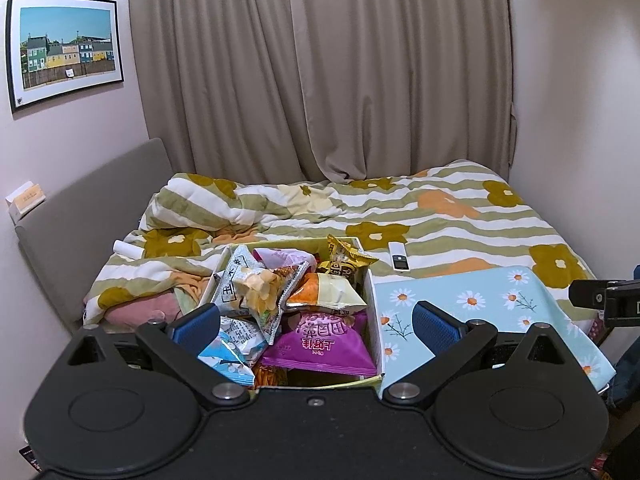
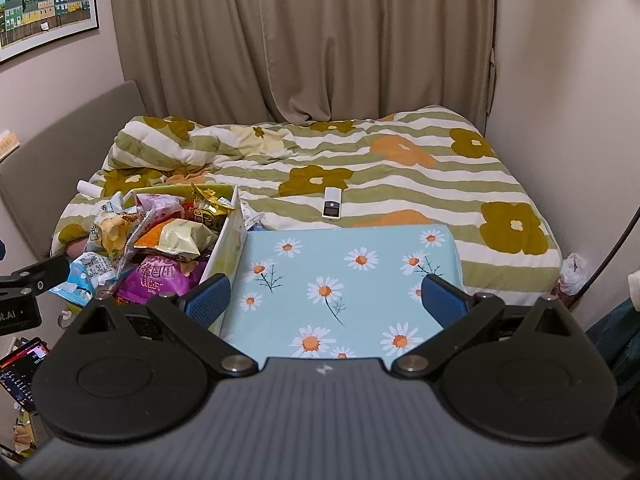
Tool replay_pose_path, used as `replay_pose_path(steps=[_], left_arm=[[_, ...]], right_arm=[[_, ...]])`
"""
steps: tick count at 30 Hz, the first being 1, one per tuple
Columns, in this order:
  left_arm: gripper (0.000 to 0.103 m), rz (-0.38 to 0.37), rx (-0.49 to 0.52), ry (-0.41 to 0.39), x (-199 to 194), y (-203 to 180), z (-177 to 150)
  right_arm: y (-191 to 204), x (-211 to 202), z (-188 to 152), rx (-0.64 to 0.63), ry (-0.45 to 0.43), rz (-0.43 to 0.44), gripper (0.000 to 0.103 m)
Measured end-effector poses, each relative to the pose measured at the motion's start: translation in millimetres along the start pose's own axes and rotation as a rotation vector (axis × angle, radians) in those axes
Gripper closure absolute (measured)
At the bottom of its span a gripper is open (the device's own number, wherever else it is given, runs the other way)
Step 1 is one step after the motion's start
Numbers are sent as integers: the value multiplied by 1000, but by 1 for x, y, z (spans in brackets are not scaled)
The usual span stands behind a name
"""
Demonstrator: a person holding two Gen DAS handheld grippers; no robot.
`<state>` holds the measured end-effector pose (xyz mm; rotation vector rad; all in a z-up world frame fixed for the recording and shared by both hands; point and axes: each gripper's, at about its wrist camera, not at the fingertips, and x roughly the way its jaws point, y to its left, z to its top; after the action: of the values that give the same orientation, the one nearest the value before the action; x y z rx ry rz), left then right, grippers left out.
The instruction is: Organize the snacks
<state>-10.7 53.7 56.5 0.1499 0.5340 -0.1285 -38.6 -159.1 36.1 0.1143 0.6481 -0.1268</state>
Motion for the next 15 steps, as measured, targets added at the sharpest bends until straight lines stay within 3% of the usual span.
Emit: replay_pose_path(steps=[15], left_arm=[[0, 3, 1, 5, -1, 2, -1]], right_arm=[[-6, -1, -1, -2, 2, 6, 0]])
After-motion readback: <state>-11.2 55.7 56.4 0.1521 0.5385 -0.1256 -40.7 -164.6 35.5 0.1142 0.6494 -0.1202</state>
